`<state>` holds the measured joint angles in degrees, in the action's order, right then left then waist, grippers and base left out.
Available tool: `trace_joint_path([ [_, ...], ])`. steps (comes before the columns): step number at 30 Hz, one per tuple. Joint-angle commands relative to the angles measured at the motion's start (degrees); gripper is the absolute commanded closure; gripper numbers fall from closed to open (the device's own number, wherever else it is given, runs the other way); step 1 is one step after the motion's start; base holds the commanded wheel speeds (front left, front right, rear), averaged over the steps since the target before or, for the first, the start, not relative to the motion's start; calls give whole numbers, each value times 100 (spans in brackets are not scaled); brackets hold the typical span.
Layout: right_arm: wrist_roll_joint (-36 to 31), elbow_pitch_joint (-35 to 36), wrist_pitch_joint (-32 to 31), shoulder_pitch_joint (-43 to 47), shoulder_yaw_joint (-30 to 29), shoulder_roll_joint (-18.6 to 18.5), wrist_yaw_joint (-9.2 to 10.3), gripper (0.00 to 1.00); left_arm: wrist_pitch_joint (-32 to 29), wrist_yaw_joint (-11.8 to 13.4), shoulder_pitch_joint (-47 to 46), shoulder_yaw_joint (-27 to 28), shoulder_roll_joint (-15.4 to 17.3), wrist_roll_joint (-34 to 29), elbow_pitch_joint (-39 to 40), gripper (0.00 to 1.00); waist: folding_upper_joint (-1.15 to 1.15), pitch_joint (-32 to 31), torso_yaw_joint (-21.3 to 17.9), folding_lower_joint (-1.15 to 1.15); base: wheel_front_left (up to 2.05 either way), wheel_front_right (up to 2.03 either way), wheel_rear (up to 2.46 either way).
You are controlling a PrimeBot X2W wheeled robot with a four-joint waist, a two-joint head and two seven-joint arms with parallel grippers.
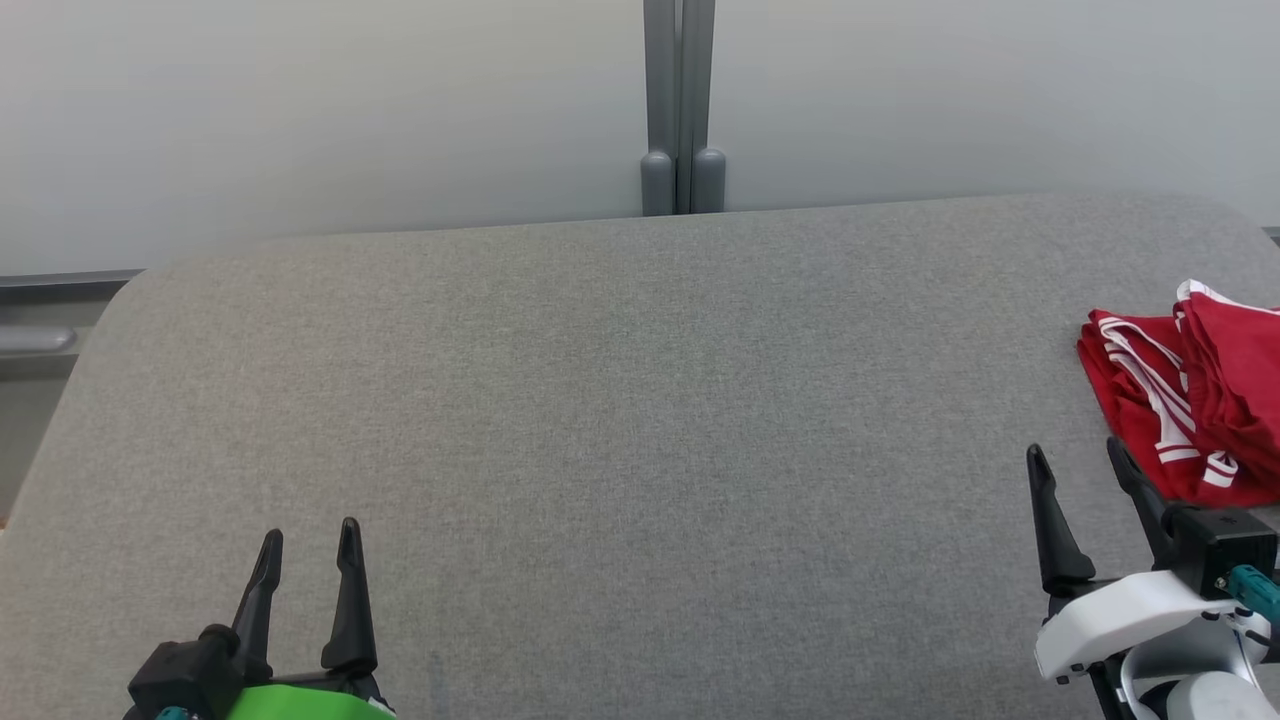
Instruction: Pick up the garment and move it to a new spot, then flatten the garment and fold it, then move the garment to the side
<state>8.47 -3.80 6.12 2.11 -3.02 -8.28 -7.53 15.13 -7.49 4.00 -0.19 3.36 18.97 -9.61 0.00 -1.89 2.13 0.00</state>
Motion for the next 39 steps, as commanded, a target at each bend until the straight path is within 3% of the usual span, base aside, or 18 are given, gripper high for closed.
trace_joint_path([
  [1,34,-33,-19,76,21,-3,10,0,-4,2,77,-4,1,-46,-10,0,0,-7,5,0,0,0,0],
  [36,150,-140,-9,10,222,-30,10,0,-4,2,-8,-41,-16,-91,-88,0,0,57,10,0,0,0,0],
  [37,134,-131,-46,12,215,-7,0,100,0,0,28,-41,-19,-85,-90,100,0,57,10,0,0,0,0],
  [39,144,-214,-52,24,220,29,-1,100,-3,0,47,-47,-32,-76,-178,100,0,58,10,0,0,0,0],
])
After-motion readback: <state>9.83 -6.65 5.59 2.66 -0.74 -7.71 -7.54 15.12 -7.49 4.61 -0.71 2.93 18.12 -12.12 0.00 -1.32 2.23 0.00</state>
